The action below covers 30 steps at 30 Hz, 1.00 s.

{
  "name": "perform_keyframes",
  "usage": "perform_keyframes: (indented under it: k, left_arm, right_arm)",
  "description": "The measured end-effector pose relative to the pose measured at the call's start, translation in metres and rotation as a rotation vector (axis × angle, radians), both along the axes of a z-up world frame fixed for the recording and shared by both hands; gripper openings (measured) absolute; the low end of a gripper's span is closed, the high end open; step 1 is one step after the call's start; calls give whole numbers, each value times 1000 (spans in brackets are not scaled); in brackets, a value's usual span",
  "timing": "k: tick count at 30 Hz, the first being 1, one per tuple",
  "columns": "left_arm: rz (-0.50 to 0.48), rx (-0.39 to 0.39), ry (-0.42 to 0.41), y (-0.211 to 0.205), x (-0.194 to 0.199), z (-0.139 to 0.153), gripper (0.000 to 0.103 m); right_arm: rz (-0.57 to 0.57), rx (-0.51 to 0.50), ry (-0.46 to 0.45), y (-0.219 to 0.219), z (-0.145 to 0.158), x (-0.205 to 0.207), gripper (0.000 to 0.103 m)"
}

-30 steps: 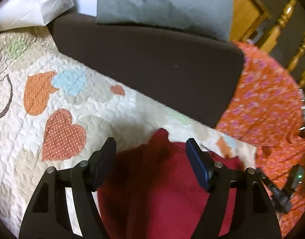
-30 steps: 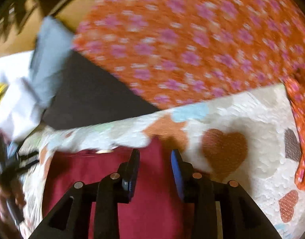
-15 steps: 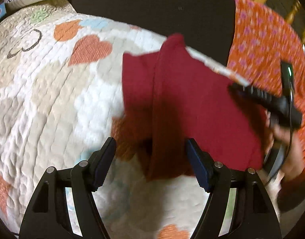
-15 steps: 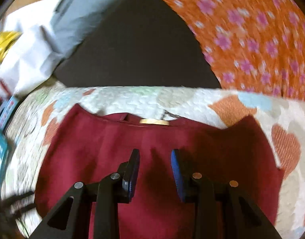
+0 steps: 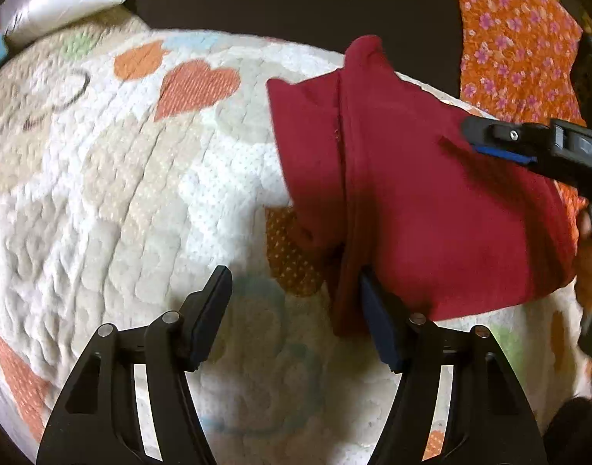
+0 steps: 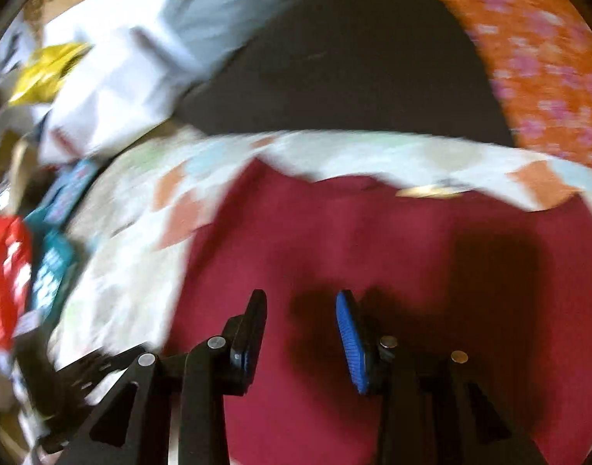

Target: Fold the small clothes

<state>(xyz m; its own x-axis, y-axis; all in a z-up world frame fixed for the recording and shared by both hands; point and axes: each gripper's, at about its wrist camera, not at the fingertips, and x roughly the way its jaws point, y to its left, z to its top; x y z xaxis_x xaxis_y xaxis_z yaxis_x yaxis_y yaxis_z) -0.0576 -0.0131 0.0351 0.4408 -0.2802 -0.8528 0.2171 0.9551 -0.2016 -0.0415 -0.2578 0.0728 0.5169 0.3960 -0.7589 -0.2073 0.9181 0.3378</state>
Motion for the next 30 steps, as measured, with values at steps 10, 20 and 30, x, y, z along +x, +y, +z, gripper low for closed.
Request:
perform_keyframes:
  k: [10, 20, 30]
  left_arm:
    - [55, -127, 47, 25, -13, 2, 66]
    - [138, -107, 29, 42, -12, 7, 66]
    - [154, -89, 22, 44, -11, 9, 66]
  right_arm:
    - [183, -141, 61, 112, -24, 14, 35]
    - [148, -199, -7, 130, -21, 22, 4]
    - [136, -17, 19, 126, -26, 17, 2]
